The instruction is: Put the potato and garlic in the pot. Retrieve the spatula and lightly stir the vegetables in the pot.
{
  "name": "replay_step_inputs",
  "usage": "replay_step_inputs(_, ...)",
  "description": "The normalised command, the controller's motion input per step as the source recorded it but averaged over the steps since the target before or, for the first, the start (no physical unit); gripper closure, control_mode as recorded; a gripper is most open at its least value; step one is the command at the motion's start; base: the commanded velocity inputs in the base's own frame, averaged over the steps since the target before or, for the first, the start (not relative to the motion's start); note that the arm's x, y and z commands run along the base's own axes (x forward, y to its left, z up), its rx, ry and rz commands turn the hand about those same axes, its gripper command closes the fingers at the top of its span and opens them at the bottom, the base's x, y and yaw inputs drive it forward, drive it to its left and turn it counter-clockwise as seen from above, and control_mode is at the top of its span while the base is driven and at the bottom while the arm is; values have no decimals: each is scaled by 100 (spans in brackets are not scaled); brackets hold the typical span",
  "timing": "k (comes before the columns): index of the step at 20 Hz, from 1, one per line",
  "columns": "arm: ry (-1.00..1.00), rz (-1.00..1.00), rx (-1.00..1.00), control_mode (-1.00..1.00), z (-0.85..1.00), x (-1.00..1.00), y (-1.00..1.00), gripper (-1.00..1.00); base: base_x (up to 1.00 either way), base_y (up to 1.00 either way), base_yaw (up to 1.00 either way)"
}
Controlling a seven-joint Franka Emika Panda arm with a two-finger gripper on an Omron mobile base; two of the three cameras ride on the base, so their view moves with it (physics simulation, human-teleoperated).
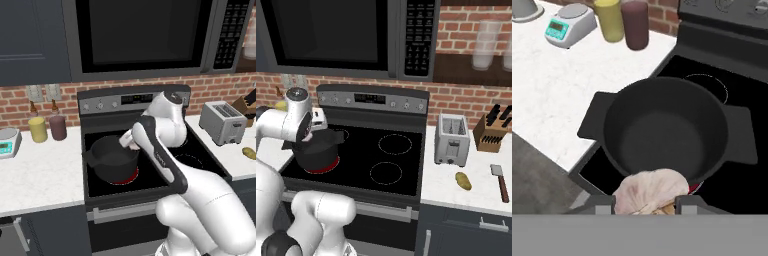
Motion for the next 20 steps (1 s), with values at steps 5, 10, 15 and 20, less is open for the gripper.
replay_step_inputs(5,1,-2,-29,-100,-94,59,34,100,0,0,0)
replay_step_inputs(10,2,-1,-9,-100,-31,38,5,100,0,0,0)
replay_step_inputs(15,7,0,1,-100,-2,29,2,100,0,0,0)
replay_step_inputs(20,7,0,0,-100,-29,21,1,100,0,0,0)
